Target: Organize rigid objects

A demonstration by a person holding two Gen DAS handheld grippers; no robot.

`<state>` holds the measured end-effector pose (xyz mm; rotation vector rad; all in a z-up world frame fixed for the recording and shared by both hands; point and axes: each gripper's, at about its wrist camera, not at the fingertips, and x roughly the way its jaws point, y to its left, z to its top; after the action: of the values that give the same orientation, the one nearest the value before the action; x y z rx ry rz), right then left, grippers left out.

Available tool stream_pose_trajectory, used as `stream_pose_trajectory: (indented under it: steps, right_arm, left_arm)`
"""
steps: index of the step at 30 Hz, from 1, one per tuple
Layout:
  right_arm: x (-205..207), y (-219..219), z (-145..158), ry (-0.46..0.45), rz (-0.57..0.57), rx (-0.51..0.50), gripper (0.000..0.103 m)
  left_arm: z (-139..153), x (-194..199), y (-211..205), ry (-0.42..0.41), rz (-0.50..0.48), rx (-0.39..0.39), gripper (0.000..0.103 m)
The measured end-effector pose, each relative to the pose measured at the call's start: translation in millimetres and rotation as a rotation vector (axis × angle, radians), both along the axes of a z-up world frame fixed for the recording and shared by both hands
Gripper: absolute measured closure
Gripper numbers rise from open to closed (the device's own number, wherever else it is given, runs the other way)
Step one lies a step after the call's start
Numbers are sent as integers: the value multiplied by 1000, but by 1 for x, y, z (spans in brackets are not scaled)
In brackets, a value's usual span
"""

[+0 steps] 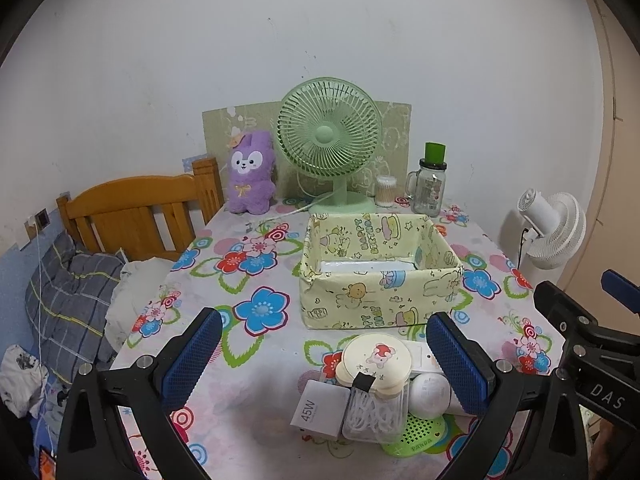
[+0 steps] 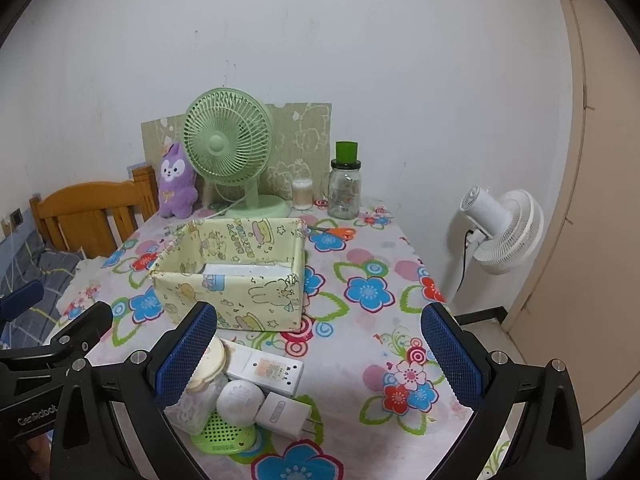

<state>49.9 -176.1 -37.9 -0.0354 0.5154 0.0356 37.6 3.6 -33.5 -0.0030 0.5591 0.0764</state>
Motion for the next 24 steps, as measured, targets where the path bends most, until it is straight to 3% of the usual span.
stream_pose_trajectory:
  steps: [6, 13, 24]
  right_arm:
    - [7, 3, -12, 11, 2, -23, 0]
    - [21, 1, -31, 64, 41, 27, 0]
    - [39, 6, -58, 120, 53, -9, 0]
  left_arm:
    - [-13, 9, 0, 36, -2, -2, 0]
    - [-34, 19, 5, 97, -8, -15, 0]
    - [-65, 39, 6, 185, -18, -16, 0]
